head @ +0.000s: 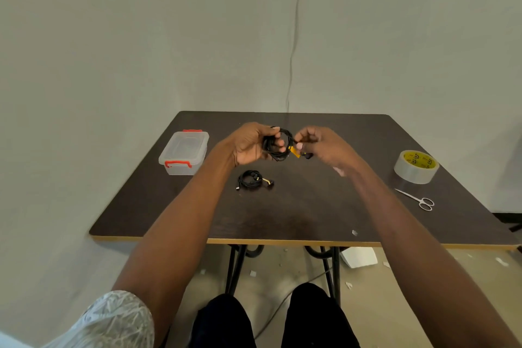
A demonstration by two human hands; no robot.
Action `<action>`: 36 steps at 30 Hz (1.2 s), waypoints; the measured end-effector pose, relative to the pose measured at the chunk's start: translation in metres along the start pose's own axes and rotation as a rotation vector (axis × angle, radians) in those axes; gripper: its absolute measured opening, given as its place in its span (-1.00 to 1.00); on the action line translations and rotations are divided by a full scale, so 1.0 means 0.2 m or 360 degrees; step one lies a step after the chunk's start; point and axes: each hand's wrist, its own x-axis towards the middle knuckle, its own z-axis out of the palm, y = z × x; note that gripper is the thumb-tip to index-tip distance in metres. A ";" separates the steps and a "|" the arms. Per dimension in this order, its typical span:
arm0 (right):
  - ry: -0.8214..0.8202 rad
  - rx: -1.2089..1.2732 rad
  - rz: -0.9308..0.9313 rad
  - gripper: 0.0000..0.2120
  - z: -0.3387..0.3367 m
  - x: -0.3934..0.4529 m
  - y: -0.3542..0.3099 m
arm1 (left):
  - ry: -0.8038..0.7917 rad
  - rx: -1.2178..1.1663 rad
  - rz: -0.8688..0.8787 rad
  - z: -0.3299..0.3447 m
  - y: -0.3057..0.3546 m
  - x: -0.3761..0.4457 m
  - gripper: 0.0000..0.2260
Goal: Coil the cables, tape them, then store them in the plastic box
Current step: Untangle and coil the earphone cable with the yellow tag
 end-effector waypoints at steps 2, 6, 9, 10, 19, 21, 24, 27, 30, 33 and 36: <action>-0.0118 0.0403 0.0128 -0.70 0.02 -0.02 0.04 | -0.0003 -0.0036 -0.0033 0.03 -0.04 0.01 -0.80; -0.0045 0.0441 0.0260 -0.82 0.04 -0.05 0.11 | 0.0060 -0.0105 -0.0063 0.08 -0.11 0.05 -0.82; 0.0068 0.0296 0.0382 -0.92 0.02 -0.05 0.18 | 0.0084 -0.0015 -0.0140 0.12 -0.17 0.07 -0.87; 0.0069 0.0251 0.0419 -0.91 0.00 -0.06 0.20 | 0.0106 0.0028 -0.0163 0.14 -0.19 0.08 -0.89; 0.0126 0.0084 0.0652 -0.80 -0.10 -0.08 0.37 | 0.0511 0.0778 -0.0174 0.29 -0.33 0.25 -0.90; 0.0164 0.0013 0.0664 -0.86 -0.11 -0.07 0.40 | 0.0556 0.0895 -0.0169 0.32 -0.35 0.28 -0.93; 0.0324 -0.0244 0.0656 -0.85 -0.07 -0.05 0.48 | 0.0713 0.1185 -0.0180 0.34 -0.43 0.34 -0.89; 0.0312 -0.0756 0.0678 -0.92 -0.02 -0.05 0.53 | 0.0845 0.1495 -0.0132 0.38 -0.50 0.35 -0.86; 0.0379 -0.0906 0.0674 -0.84 0.00 -0.07 0.55 | 0.0897 0.1645 -0.0093 0.38 -0.54 0.36 -0.80; 0.0486 -0.0787 0.0622 -0.86 0.01 -0.10 0.59 | 0.0933 0.1546 -0.0151 0.36 -0.55 0.37 -0.77; 0.0519 -0.0504 0.0641 -0.81 -0.01 -0.11 0.62 | 0.0860 0.1325 -0.0212 0.34 -0.51 0.36 -0.71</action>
